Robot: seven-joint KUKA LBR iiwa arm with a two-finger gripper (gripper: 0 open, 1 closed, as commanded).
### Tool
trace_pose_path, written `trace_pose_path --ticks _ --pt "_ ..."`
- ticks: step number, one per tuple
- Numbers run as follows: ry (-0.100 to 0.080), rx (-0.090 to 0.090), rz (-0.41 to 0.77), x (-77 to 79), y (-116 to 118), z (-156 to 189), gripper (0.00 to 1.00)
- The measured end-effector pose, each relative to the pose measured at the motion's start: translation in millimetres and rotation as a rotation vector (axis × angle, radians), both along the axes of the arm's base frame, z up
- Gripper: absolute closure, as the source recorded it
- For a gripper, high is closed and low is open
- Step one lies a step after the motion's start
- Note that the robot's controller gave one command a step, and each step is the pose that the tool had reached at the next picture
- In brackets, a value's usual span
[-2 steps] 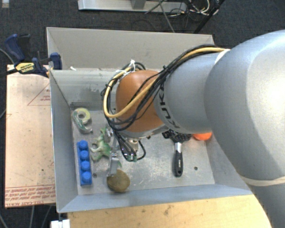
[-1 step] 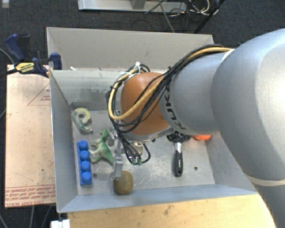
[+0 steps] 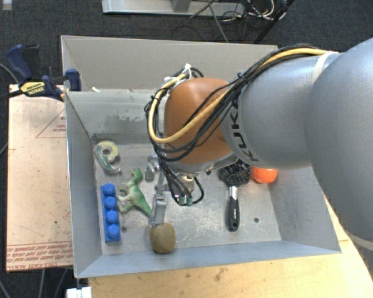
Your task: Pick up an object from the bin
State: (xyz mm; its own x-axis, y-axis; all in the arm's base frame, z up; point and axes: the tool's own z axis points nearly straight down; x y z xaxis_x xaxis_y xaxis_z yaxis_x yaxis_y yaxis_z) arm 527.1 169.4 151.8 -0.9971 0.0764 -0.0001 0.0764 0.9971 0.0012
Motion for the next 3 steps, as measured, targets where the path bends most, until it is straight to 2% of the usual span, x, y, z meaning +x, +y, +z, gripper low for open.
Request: trace_pose_path --ticks 1,2,3 --pt "-0.006 0.003 -0.019 7.4 17 -60 0.0" --pt "-0.004 0.002 -0.056 -3.6 5 -80 1.0" --pt "-0.004 0.002 -0.056 -3.6 5 -80 1.0"
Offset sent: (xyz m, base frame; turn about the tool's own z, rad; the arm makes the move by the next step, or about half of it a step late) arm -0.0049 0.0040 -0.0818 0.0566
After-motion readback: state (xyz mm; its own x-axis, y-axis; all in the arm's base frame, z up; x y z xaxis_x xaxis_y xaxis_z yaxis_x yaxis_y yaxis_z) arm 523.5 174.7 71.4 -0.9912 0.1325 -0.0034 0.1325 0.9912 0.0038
